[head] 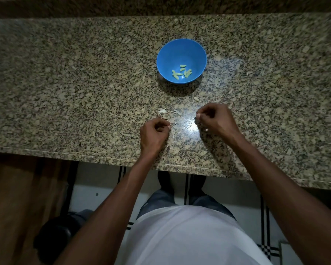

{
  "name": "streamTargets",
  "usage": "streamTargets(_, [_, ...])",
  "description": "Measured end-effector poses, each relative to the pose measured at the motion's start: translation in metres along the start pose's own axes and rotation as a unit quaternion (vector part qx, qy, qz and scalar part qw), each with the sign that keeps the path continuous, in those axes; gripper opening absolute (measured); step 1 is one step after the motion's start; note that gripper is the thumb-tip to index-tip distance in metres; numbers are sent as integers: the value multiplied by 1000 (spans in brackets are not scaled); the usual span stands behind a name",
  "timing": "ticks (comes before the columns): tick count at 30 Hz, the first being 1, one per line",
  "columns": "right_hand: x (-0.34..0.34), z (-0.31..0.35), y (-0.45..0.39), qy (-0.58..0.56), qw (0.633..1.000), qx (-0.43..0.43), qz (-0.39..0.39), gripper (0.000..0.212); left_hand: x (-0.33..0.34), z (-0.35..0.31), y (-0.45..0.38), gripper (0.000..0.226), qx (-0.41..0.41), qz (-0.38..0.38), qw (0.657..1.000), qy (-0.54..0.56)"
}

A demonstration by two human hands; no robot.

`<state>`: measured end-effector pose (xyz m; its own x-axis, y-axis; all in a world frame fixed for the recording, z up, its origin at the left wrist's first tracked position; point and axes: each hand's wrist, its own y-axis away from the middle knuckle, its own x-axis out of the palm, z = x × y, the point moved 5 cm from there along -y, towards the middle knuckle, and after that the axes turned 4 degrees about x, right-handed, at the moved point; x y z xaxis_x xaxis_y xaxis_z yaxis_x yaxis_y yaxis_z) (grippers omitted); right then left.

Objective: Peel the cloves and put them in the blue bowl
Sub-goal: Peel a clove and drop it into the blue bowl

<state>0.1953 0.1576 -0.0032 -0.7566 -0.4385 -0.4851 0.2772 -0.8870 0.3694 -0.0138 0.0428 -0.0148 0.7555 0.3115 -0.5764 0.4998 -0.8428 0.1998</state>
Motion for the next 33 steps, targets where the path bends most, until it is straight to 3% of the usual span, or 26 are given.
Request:
streamTargets(6, [39,27,4,71,994,-86,2,28,3,-7,5,17,91,42,993,-68])
streamTargets(10, [47,40,-4,111,985,-131,-33,30,-6,4,7,16,58,24,997,-33])
streamTargets(16, [52,56,-25,142,975,-166,-45,16,-16,7,1,11,73,-9,996,-52])
streamTargets(23, [62,57,-46,161,980,-118,6,7,-19,15,0,13,72,-16,996,-45])
streamTargets(28, [37,40,-42,130,987,-81,-54,19,-24,19,-4,14,61,-26,997,-32])
streamTargets(33, [41,35,-20,133,985,-100,-45,25,-24,20,-7,15,71,-17,997,-22])
